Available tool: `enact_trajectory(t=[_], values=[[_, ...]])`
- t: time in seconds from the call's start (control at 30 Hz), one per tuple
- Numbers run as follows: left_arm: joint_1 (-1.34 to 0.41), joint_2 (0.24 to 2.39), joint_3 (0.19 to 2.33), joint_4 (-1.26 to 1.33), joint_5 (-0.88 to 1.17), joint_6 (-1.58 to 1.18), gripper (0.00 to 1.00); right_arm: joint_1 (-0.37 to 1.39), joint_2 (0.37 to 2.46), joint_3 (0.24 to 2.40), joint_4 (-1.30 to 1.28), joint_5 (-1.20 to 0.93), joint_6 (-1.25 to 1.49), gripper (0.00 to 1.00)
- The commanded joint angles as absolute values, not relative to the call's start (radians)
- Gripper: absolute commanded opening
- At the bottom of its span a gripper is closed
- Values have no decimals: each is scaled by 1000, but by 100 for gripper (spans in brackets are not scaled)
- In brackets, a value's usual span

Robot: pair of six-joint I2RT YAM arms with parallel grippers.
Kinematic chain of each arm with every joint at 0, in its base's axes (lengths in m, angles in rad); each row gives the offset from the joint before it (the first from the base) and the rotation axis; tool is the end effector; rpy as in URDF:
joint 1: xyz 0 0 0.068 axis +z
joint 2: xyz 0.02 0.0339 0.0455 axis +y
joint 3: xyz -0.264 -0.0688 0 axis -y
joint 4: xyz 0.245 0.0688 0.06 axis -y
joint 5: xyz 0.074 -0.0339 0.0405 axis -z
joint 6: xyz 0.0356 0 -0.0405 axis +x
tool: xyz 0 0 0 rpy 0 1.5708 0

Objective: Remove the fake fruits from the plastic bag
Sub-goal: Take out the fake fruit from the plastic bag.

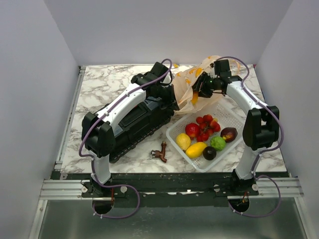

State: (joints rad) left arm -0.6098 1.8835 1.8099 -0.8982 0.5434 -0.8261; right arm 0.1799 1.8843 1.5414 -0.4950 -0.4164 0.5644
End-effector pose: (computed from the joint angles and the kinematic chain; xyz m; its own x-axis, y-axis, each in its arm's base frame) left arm 0.3246 -0.2492 0.3202 -0.9950 -0.0726 -0.0681 -0.0036 0.7102 -0.7040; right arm 0.4142 0.0900 0.2596 -0.8478 0.3430 -0.4045 0.0279 0.7905 0.6119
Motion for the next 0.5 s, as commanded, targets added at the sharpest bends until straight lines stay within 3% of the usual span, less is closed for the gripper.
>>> enact_trajectory(t=[0.0,0.23,0.47], values=[[-603,1907,1846,-886,579,-843,0,180,1845,1545,-552,-360,504,4],[-582,1898,1812,-864,599,-867,0,143,1873,1637,-578,-532,594,3],[-545,1894,1795,-821,627,-901,0,143,1845,1691,-722,-448,497,3]])
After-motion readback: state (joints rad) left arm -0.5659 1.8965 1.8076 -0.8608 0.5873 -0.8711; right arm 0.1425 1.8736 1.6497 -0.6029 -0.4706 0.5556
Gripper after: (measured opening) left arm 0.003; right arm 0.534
